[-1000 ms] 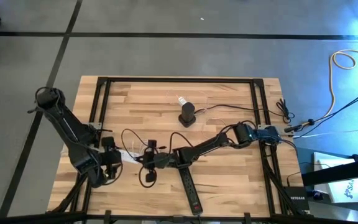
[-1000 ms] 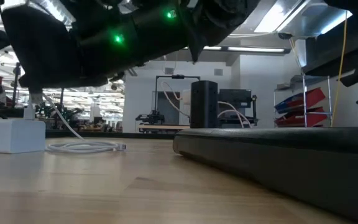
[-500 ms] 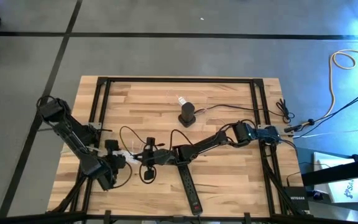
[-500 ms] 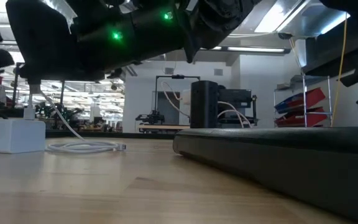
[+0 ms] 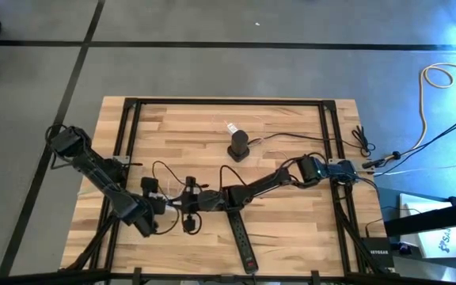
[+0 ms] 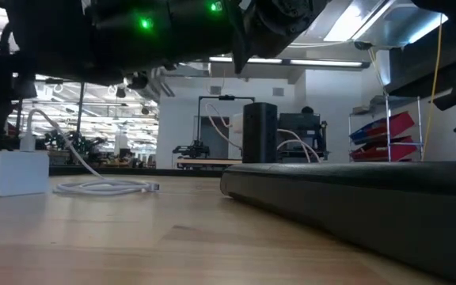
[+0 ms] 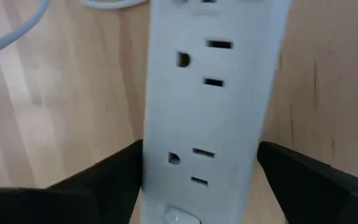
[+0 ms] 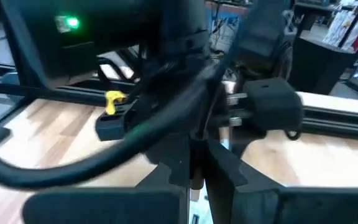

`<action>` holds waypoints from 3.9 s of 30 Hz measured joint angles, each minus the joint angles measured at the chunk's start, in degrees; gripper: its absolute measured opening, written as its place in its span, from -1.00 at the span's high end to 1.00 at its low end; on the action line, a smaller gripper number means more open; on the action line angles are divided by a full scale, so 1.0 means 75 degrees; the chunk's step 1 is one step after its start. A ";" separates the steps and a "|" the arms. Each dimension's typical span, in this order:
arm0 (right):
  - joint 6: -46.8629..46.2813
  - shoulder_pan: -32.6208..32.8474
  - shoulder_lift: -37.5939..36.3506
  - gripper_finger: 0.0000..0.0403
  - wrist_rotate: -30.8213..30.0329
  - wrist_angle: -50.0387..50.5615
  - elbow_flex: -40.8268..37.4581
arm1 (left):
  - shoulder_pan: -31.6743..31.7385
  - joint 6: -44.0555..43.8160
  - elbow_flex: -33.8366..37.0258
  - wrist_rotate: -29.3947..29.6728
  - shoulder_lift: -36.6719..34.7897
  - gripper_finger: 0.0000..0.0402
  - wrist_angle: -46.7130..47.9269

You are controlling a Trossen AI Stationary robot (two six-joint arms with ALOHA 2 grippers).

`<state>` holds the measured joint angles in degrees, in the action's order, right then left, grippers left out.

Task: Insert USB
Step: Insert the black USB cable into the white outlet extension

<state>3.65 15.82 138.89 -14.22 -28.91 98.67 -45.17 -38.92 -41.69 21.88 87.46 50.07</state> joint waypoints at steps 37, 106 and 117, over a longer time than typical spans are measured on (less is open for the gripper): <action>0.0110 -0.0034 -0.0015 0.96 -0.0586 0.2064 0.0000 | 0.0399 -0.0258 0.0009 0.0224 0.0015 -0.17 -0.1114; -0.1147 0.0067 0.0346 0.95 -0.0683 0.2340 0.0021 | 0.0393 -0.0414 0.0000 0.0218 0.0017 -0.17 -0.1435; -0.1400 0.0189 0.0350 0.95 -0.0845 0.2344 0.0015 | 0.0393 -0.0499 0.0000 0.0185 0.0017 -0.17 -0.1393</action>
<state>-6.85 17.23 141.51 -20.56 -11.33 98.78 -42.22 -42.66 -41.69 23.27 87.59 39.62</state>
